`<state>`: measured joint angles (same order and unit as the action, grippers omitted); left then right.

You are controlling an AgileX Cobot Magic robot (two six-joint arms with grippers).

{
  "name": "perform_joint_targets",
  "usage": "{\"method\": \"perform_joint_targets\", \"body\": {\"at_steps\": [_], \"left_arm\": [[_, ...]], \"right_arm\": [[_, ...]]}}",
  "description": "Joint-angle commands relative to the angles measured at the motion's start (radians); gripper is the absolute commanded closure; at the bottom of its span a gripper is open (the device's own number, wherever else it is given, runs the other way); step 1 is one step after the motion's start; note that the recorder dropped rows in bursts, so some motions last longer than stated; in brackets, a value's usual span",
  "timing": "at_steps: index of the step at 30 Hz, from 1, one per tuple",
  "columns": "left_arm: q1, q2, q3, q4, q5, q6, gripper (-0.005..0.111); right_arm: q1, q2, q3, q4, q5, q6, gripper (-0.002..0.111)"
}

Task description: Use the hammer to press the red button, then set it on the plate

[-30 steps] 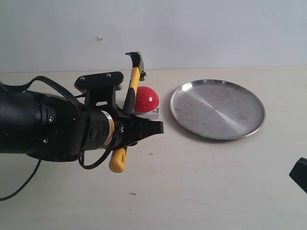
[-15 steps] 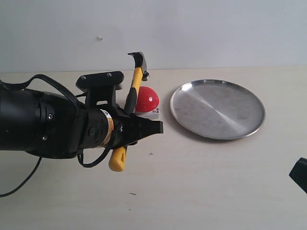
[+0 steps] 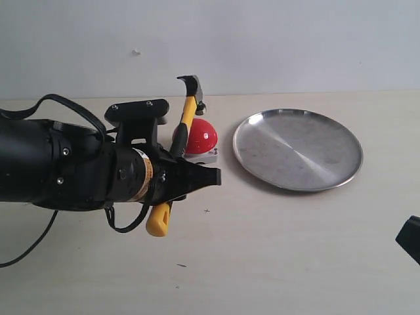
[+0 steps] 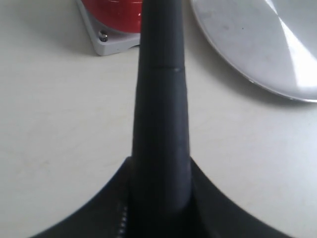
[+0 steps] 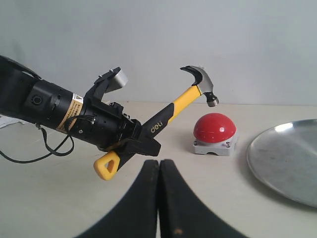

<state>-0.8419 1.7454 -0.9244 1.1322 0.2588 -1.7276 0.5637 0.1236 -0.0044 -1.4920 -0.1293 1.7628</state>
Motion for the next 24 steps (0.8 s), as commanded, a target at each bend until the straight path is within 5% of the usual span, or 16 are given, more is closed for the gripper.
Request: {"method": "perform_joint_targets", "body": {"at_steps": [1,10,24], "left_arm": [[0.005,-0.016,-0.018,-0.006,0.017,0.057,0.107],[0.005,-0.019,-0.181,-0.488,0.273,0.699,0.107],[0.005,-0.024,-0.219,-0.553,0.288,0.731,0.107]], "right_arm": [[0.001,-0.006,0.004,-0.005,-0.002,-0.007,0.108],[0.001,-0.006,0.004,-0.003,-0.002,-0.007,0.108],[0.001,-0.006,0.004,-0.003,-0.002,-0.007,0.108]]}}
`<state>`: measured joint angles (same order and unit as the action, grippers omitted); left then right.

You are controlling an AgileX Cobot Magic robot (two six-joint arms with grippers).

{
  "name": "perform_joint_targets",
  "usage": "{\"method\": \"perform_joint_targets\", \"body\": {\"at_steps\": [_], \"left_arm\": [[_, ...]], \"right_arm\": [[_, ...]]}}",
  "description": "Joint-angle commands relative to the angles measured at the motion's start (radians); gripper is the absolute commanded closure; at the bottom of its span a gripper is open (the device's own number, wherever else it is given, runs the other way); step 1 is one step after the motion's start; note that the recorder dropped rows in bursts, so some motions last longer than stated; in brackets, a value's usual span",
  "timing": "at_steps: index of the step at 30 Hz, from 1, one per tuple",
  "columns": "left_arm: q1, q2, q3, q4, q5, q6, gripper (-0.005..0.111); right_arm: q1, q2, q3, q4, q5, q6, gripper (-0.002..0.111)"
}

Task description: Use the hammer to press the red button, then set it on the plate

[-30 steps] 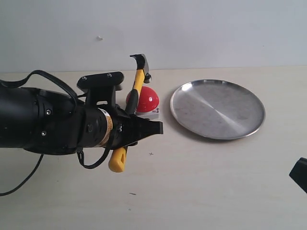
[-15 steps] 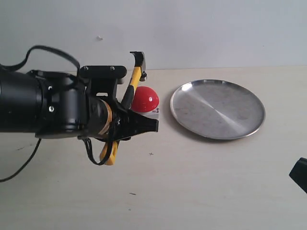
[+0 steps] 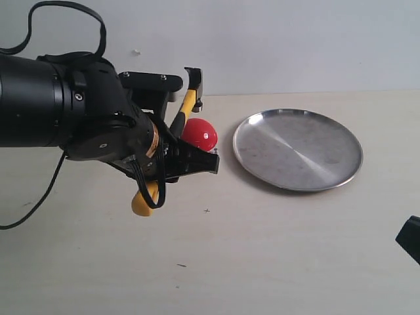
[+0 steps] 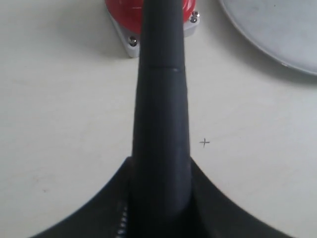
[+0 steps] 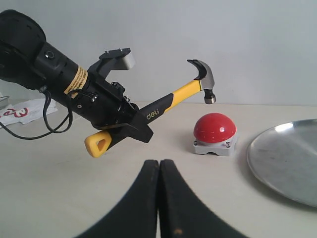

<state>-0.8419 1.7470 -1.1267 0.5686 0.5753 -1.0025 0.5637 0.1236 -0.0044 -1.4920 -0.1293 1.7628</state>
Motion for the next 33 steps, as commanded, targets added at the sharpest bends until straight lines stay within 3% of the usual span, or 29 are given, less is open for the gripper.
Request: {"method": "perform_joint_targets", "body": {"at_steps": [1,10,26,29,33], "left_arm": [[0.005,-0.026,-0.013,0.01,-0.029,0.006,0.107],[0.005,-0.037,-0.005,0.011,-0.042,0.013,0.107],[0.005,-0.159,-0.139,0.049,-0.008,0.062,0.107],[0.003,-0.112,-0.132,0.051,0.075,0.068,0.107],[0.003,-0.03,-0.088,0.041,0.014,0.061,0.107]], "right_arm": [[0.001,-0.006,0.004,-0.003,-0.002,-0.007,0.108],[0.001,-0.006,0.004,-0.003,-0.002,-0.007,0.108],[0.001,-0.006,0.004,-0.003,-0.002,-0.007,0.108],[0.001,-0.006,0.004,-0.003,-0.002,-0.007,0.108],[0.001,-0.006,0.004,-0.004,-0.002,-0.007,0.108]]}}
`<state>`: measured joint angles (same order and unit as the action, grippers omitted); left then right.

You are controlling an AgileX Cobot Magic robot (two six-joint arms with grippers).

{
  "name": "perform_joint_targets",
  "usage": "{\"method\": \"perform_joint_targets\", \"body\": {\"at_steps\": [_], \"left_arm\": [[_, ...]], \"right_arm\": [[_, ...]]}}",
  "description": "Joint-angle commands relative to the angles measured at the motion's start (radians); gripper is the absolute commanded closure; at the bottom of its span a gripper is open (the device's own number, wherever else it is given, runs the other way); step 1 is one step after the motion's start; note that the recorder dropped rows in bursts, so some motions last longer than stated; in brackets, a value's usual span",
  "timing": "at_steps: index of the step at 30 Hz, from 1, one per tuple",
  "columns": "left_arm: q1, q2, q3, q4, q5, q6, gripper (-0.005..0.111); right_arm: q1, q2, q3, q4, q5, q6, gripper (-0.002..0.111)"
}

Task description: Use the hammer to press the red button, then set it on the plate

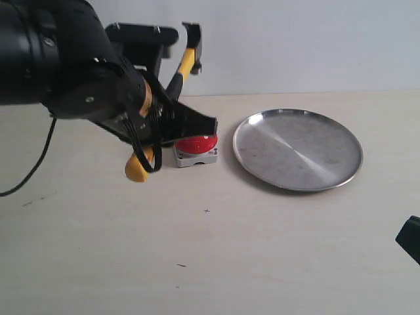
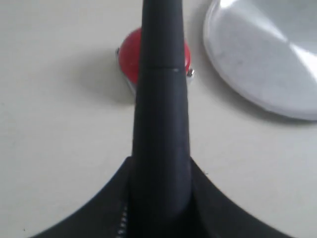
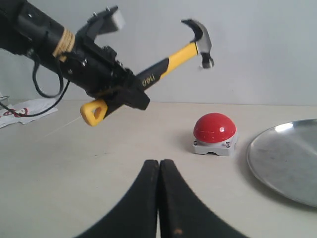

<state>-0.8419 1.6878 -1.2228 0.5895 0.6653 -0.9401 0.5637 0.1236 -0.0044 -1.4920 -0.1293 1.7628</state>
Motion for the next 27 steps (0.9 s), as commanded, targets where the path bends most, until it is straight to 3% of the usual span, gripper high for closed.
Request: {"method": "perform_joint_targets", "body": {"at_steps": [1,14,23,27], "left_arm": [[0.003,0.045,0.013,0.012,-0.103,-0.006,0.107],[0.005,0.046,0.013,0.061,-0.115,-0.026,0.107],[0.005,0.23,0.089,0.051,-0.18,-0.067,0.107],[0.005,0.196,0.058,0.062,-0.179,-0.083,0.107]], "right_arm": [[0.001,-0.006,0.004,-0.004,-0.002,-0.007,0.108],[0.001,-0.006,0.004,-0.002,-0.002,-0.007,0.108],[0.001,-0.006,0.004,-0.006,-0.002,-0.007,0.108],[0.001,-0.006,0.004,-0.006,-0.002,-0.007,0.108]]}}
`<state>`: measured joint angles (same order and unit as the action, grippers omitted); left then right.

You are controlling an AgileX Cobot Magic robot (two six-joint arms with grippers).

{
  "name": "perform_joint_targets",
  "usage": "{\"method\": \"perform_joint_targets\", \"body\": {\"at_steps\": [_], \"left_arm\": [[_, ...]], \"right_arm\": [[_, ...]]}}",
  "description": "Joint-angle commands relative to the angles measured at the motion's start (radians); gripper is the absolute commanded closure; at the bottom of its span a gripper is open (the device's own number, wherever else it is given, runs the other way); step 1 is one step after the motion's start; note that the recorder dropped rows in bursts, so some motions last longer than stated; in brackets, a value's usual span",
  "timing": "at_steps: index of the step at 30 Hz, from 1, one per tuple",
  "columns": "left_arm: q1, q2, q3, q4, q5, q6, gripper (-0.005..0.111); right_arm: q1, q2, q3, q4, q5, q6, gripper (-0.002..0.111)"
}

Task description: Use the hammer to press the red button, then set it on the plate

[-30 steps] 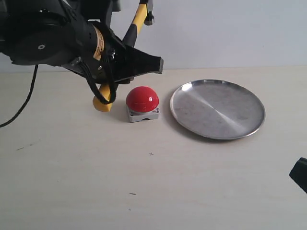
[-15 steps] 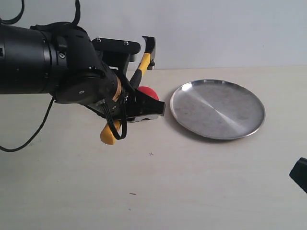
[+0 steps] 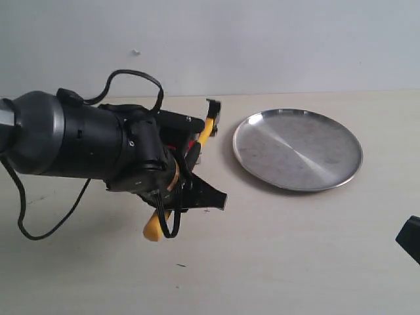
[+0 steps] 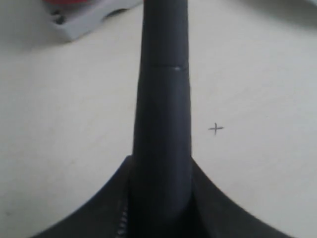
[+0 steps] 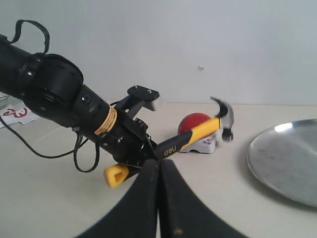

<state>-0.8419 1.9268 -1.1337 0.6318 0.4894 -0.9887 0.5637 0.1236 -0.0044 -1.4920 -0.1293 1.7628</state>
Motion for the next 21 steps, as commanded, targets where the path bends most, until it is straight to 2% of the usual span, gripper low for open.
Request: {"method": "perform_joint_targets", "body": {"at_steps": [1,5,9,15,16,21], "left_arm": [[0.005,-0.066,-0.044,0.022,-0.003,-0.034,0.107],[0.003,-0.204,-0.089,0.02,-0.046,-0.034,0.107],[0.003,-0.308,-0.078,0.007,-0.15,-0.034,0.107],[0.003,-0.305,0.028,-0.076,-0.514,-0.05,0.107],[0.003,-0.283,0.042,-0.076,-0.6,-0.075,0.107],[0.005,-0.173,0.049,-0.076,-0.852,-0.179,0.107]], "right_arm": [[0.001,-0.006,0.004,-0.006,-0.002,-0.007,0.108],[0.001,-0.006,0.004,-0.006,-0.002,-0.007,0.108],[0.001,-0.006,0.004,-0.004,-0.002,-0.007,0.108],[0.001,-0.006,0.004,-0.004,-0.002,-0.007,0.108],[0.001,-0.006,0.004,-0.004,-0.002,-0.007,0.108],[0.001,-0.006,0.004,-0.004,-0.002,-0.007,0.108]]}}
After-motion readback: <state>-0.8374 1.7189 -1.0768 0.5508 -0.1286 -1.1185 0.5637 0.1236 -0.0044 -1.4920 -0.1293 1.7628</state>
